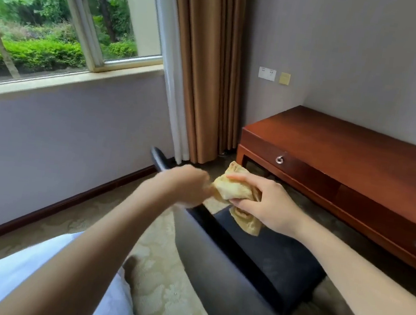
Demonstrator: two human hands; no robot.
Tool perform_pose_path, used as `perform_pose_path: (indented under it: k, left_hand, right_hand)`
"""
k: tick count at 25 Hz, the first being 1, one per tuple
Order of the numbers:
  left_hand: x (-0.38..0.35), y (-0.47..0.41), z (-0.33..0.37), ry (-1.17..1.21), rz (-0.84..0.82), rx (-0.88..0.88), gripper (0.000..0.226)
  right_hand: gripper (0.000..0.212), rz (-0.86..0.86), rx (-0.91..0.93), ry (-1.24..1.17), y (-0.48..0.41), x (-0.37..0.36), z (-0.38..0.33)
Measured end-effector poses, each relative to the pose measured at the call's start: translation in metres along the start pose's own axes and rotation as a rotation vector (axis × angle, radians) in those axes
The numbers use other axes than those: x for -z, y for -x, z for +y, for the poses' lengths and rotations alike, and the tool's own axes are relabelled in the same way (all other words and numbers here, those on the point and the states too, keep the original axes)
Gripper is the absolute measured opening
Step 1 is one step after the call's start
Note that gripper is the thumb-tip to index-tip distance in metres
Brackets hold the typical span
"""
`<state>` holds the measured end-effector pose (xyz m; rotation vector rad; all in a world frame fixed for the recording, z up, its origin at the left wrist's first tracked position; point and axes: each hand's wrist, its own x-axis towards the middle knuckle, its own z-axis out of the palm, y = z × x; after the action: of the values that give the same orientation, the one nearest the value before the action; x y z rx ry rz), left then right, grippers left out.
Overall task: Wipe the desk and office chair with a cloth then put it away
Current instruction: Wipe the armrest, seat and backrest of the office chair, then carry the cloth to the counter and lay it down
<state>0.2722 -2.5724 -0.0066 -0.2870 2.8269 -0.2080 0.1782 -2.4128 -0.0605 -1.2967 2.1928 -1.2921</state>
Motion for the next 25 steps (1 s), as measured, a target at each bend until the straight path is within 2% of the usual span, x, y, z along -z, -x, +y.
perform_pose_path:
  k: [1,2,5,6,8,10,12,15,17,19,21,23,25]
  left_hand:
    - [0.014,-0.001,0.027,-0.022,0.082,-0.067,0.029]
    - [0.025,-0.002,0.057,0.091,0.16,-0.094,0.029]
    - [0.045,-0.011,0.162,0.833,0.271,-0.135,0.035]
    - [0.052,-0.013,0.199,1.034,0.256,-0.21,0.033]
    - [0.068,-0.016,0.275,1.358,0.125,-0.414,0.024]
    - [0.086,-0.017,0.352,1.495,0.033,-0.591,0.022]
    - [0.102,-0.015,0.434,1.504,0.043,-0.703,0.022]
    - [0.115,-0.021,0.529,1.455,0.056,-0.863,0.011]
    - [0.128,-0.024,0.613,1.368,-0.069,-1.068,0.011]
    - [0.138,-0.037,0.658,1.319,-0.111,-1.188,0.007]
    - [0.151,-0.04,0.722,1.24,-0.241,-1.377,0.007]
    - [0.163,-0.043,0.787,1.135,-0.459,-1.592,0.006]
    - [0.179,-0.039,0.846,1.01,-0.592,-1.786,0.008]
  right_hand:
    - [0.047,0.05,0.004,-0.005,0.018,0.022,0.001]
    - [0.046,0.099,0.005,-0.011,0.038,0.045,0.003]
    - [0.046,0.253,-0.036,-0.019,0.109,0.123,0.011]
    - [0.046,0.309,-0.067,-0.013,0.135,0.149,0.014]
    - [0.05,0.433,-0.135,0.015,0.189,0.199,0.023]
    - [0.055,0.585,-0.202,0.067,0.245,0.242,0.035]
    - [0.062,0.75,-0.245,0.097,0.305,0.276,0.043]
    - [0.066,0.895,-0.308,0.109,0.388,0.308,0.055]
    - [0.064,1.029,-0.405,0.116,0.466,0.338,0.065]
    - [0.057,1.135,-0.517,0.145,0.515,0.358,0.068]
    - [0.053,1.353,-0.705,0.474,0.572,0.385,0.077]
    - [0.052,1.444,-0.792,0.751,0.609,0.418,0.086]
    - [0.05,1.405,-0.804,0.586,0.629,0.45,0.096]
